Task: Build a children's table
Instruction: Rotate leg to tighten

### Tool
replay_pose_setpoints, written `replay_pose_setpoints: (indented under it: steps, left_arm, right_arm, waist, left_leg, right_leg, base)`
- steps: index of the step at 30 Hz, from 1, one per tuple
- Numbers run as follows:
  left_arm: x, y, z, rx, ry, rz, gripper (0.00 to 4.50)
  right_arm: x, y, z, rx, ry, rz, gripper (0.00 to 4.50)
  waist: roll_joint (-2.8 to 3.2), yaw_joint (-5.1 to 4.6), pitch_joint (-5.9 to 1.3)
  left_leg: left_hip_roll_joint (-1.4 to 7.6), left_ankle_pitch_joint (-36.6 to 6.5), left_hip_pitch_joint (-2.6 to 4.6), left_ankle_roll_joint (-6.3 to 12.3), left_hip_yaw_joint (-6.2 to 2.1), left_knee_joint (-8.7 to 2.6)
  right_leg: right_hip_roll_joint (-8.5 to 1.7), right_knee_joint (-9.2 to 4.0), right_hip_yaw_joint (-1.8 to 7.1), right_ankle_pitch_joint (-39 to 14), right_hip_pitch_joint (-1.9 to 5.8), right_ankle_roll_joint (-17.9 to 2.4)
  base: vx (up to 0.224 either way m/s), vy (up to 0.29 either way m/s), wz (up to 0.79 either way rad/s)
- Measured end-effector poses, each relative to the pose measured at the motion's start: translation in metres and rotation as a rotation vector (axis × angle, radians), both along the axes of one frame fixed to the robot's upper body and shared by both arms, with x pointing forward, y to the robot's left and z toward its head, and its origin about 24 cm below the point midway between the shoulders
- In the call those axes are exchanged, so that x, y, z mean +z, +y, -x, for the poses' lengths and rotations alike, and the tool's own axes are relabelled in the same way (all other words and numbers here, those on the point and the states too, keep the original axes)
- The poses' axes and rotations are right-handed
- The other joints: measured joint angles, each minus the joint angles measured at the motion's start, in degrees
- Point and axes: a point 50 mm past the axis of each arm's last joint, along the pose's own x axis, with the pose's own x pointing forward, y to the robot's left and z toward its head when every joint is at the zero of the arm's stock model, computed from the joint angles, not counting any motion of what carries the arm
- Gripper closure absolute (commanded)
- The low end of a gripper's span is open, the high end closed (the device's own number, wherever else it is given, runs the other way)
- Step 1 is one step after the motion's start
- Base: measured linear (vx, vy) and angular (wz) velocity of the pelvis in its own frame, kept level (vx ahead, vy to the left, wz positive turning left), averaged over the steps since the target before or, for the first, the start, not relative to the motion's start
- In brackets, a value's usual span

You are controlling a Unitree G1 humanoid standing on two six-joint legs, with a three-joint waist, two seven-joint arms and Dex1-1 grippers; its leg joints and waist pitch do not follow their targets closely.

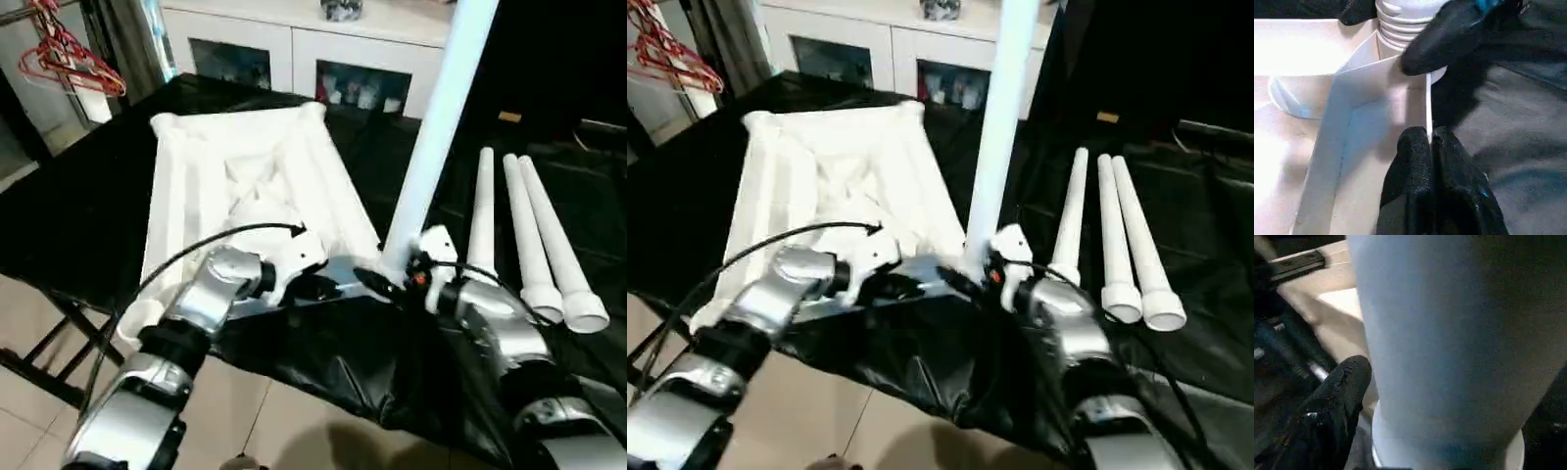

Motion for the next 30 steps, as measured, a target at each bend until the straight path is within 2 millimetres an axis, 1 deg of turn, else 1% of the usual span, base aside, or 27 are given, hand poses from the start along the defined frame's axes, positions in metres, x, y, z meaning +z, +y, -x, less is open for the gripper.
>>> replay_pose_setpoints:
  steps: [3,4,5,6,8,9,10,13,14,17,20,22,23,27,29,30]
  left_arm:
    - [0.000,0.006,0.002,-0.045,0.031,-0.002,4.50]
    - [0.001,0.008,0.003,-0.055,0.039,-0.003,4.50]
    - [0.001,0.009,0.003,-0.065,0.045,-0.005,4.50]
    - [0.001,0.010,0.004,-0.075,0.051,-0.007,4.50]
    - [0.001,0.011,0.004,-0.079,0.052,-0.008,4.50]
    - [0.001,0.011,0.004,-0.080,0.052,-0.008,4.50]
    - [0.002,0.010,0.004,-0.081,0.051,-0.007,4.50]
    - [0.001,0.010,0.005,-0.087,0.055,-0.007,4.50]
    - [0.001,0.010,0.005,-0.086,0.055,-0.007,4.50]
    - [0.001,0.012,0.005,-0.071,0.049,-0.009,4.50]
    - [-0.002,0.008,0.000,0.026,0.001,-0.013,4.50]
    - [-0.004,-0.001,-0.003,0.093,-0.025,-0.008,4.50]
    - [-0.004,-0.004,-0.004,0.113,-0.033,-0.008,4.50]
    - [-0.007,-0.019,-0.007,0.215,-0.083,-0.012,4.50]
    - [-0.007,-0.024,-0.007,0.234,-0.087,-0.004,4.50]
    - [-0.007,-0.024,-0.007,0.234,-0.087,-0.004,4.50]
  right_arm:
    - [0.002,-0.003,0.006,0.111,0.016,0.021,0.70]
    - [0.003,-0.003,0.007,0.138,0.020,0.028,0.83]
    - [0.003,-0.003,0.008,0.155,0.026,0.030,0.83]
    - [0.003,-0.003,0.009,0.167,0.036,0.028,1.01]
    - [0.003,-0.004,0.009,0.166,0.044,0.023,1.11]
    - [0.003,-0.004,0.009,0.166,0.047,0.023,1.32]
    - [0.004,-0.005,0.009,0.167,0.047,0.024,1.40]
    - [0.004,-0.005,0.011,0.168,0.046,0.025,1.48]
    - [0.003,-0.005,0.011,0.165,0.047,0.024,1.60]
    - [0.002,-0.002,0.009,0.132,0.053,0.020,1.71]
    - [-0.003,0.005,0.002,-0.047,0.034,0.002,1.74]
    - [-0.006,0.009,-0.005,-0.203,0.034,-0.022,1.74]
    - [-0.007,0.010,-0.007,-0.253,0.033,-0.029,1.74]
    - [-0.009,0.019,-0.020,-0.457,0.021,-0.012,1.74]
    - [-0.009,0.019,-0.022,-0.496,0.018,-0.016,1.74]
    - [-0.009,0.019,-0.022,-0.499,0.016,-0.021,1.40]
  waist:
    - [-0.01,0.29,0.01]
    - [-0.04,0.35,0.03]
    - [-0.07,0.41,0.05]
    - [-0.08,0.48,0.05]
    - [-0.09,0.64,0.06]
    - [-0.09,0.73,0.06]
    - [-0.10,0.80,0.06]
    - [-0.10,1.19,0.06]
    - [-0.10,1.27,0.06]
    - [-0.11,1.16,0.06]
    - [-0.47,0.56,0.06]
    - [-0.55,-0.10,0.06]
    - [-0.54,-0.27,0.06]
    - [-0.60,-0.79,0.03]
    - [-0.59,-0.76,0.03]
    - [-0.58,-0.73,0.02]
  left_leg:
    - [0.01,0.01,0.00,0.02,0.00,0.00]
    - [0.01,0.01,0.00,0.02,0.00,0.01]
    - [0.02,0.01,0.00,0.02,0.00,0.02]
    - [0.02,0.01,0.00,0.02,0.00,0.03]
    - [0.02,0.01,-0.01,0.02,0.00,0.04]
    - [0.02,0.01,-0.01,0.02,0.00,0.04]
    - [0.02,0.01,-0.01,0.02,0.00,0.04]
    - [0.03,0.01,0.00,0.02,0.00,0.02]
    - [0.03,0.01,0.00,0.02,0.00,0.02]
    - [0.03,0.01,0.05,0.02,0.00,0.06]
    - [0.04,-0.13,0.26,-0.26,0.00,0.03]
    - [0.02,-0.14,0.36,-0.28,0.00,0.03]
    - [0.00,-0.14,0.39,-0.28,0.00,0.04]
    - [-0.02,-0.14,0.48,-0.28,0.00,0.00]
    - [-0.04,-0.14,0.46,-0.27,0.01,-0.01]
    - [-0.04,-0.14,0.46,-0.27,0.01,-0.03]
  right_leg:
    - [0.00,0.01,-0.01,-0.02,0.00,0.02]
    - [0.00,0.01,-0.01,-0.02,0.00,0.02]
    - [0.00,0.01,-0.01,-0.02,0.00,0.02]
    - [0.00,0.01,-0.01,-0.02,0.00,0.02]
    - [0.00,0.01,-0.01,-0.02,0.00,0.02]
    - [0.00,0.01,-0.01,-0.02,0.00,0.02]
    - [0.00,0.01,-0.01,-0.02,0.00,0.02]
    - [0.01,0.01,-0.01,-0.03,0.00,0.02]
    - [0.01,0.01,-0.01,-0.03,0.00,0.02]
    - [0.01,0.07,-0.01,-0.02,0.01,0.02]
    - [0.01,0.11,0.00,0.01,0.11,0.00]
    - [0.00,0.05,0.01,-0.12,0.21,0.22]
    - [-0.01,0.05,0.03,-0.12,0.24,0.23]
    - [-0.02,0.04,0.05,-0.12,0.25,0.25]
    - [-0.04,0.04,0.06,-0.12,0.27,0.26]
    - [-0.04,0.04,0.06,-0.12,0.27,0.26]
  base:
    - [0.000,0.000,0.00]
    - [0.000,0.000,0.00]
    - [0.000,0.000,0.00]
    - [0.000,0.000,0.00]
    - [0.000,0.000,0.00]
    - [0.000,0.000,0.00]
    - [0.000,0.000,0.00]
    - [0.000,0.000,0.00]
    - [0.000,0.000,0.00]
    - [0.000,0.000,0.00]
    - [0.000,0.000,0.00]
    - [0.000,0.000,0.00]
    - [0.000,0.000,0.00]
    - [0.000,0.000,0.00]
    - [0.000,0.000,0.00]
    - [0.000,0.000,0.00]
